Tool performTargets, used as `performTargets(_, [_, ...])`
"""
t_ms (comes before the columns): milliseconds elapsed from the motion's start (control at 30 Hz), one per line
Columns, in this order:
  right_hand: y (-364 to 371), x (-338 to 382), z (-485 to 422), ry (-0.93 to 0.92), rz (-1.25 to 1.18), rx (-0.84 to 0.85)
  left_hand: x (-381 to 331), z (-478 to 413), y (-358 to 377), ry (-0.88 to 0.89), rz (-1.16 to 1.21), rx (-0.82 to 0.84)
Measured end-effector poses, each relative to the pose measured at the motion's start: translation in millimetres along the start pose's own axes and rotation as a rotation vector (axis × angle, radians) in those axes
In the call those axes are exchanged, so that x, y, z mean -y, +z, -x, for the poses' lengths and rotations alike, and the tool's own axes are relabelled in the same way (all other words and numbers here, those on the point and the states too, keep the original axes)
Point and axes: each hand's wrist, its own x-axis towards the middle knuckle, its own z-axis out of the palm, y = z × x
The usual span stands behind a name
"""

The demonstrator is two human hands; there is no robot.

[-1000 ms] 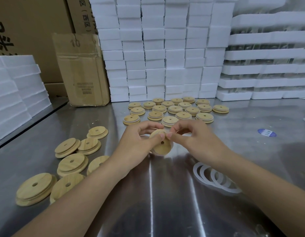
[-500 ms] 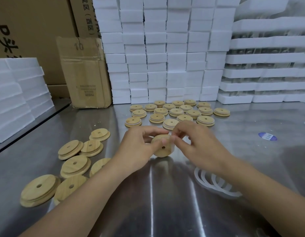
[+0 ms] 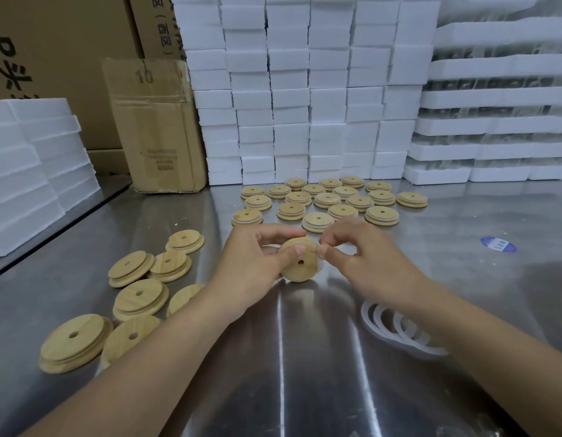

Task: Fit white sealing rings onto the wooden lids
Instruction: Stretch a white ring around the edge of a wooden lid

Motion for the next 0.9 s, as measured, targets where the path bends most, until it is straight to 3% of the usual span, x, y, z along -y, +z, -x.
performTargets(200, [2, 0, 4, -0.057, 0.113, -0.048, -4, 0, -4, -0.051, 0.052, 0.055])
performTargets(333, [2, 0, 3, -0.083, 0.038, -0.021, -5, -1, -6, -0.055, 0.046, 0.092])
performTargets(600, [-6, 7, 6, -0.176, 0.206, 0.05, -7, -2, -8, 0.05, -0.1, 0.117])
performTargets(900, [-13, 10, 4, -0.188, 0.285, 0.018, -8, 0, -8, -0.014, 0.001, 0.161])
